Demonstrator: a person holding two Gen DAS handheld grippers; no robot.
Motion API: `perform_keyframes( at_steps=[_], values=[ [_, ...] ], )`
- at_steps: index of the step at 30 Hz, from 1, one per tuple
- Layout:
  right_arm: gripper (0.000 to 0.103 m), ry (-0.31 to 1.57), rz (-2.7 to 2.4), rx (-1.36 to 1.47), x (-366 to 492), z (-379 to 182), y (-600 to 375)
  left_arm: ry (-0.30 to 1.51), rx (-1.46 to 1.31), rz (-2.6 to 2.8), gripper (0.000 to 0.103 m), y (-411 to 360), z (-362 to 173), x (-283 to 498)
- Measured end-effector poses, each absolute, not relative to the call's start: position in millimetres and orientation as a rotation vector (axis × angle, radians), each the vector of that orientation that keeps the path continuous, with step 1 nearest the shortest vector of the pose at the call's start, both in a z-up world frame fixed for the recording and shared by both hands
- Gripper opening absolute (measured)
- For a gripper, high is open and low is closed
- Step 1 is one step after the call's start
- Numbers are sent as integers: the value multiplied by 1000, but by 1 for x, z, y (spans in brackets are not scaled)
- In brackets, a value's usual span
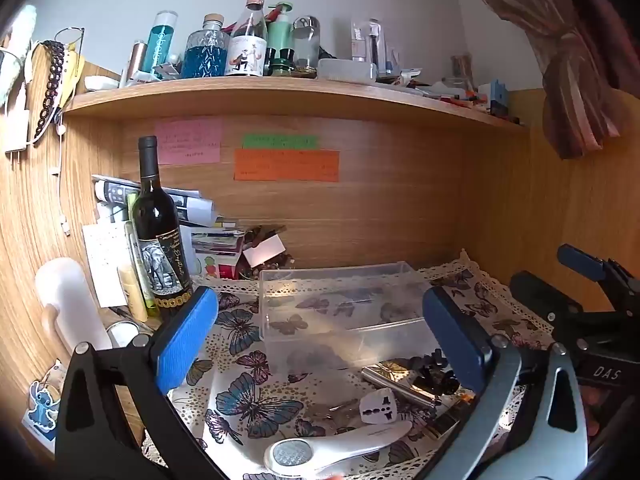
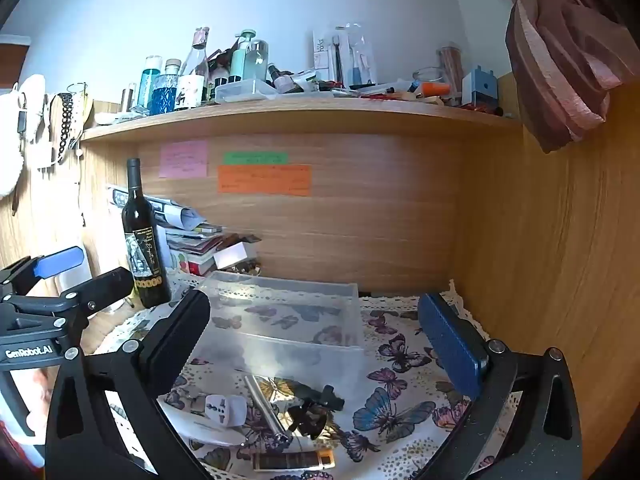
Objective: Organize rigid objects
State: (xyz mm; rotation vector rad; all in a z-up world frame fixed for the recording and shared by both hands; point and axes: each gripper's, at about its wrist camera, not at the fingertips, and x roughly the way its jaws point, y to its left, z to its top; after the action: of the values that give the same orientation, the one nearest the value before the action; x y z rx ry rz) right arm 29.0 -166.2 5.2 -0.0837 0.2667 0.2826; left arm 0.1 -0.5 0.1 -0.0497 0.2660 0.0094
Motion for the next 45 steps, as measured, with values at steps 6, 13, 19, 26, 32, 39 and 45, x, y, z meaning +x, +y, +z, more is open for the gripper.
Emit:
perform_keyframes(
  at_steps=[6,13,19,26,32,39,45],
  values=[
    [103,263,282,-94,28,5,-166,253,-22,56,103,-3,2,-3],
    [103,266,283,-100,26,4,-166,278,-44,16,103,-7,1,3],
    [103,272,290,-105,30,3,-163,275,-48,9,103,-1,-4,2],
    [103,274,284,-96,31,3,-162,279,-56,0,103,-1,-5,3],
    [103,271,285,-81,31,3,-164,267,-55,0,103,-1,-4,1],
    [103,271,289,-75,31,4,-165,263,-50,2,103,-3,-3,0],
    [103,271,289,-74,30,4,-165,263,-46,1,103,-3,-4,-1]
  ],
)
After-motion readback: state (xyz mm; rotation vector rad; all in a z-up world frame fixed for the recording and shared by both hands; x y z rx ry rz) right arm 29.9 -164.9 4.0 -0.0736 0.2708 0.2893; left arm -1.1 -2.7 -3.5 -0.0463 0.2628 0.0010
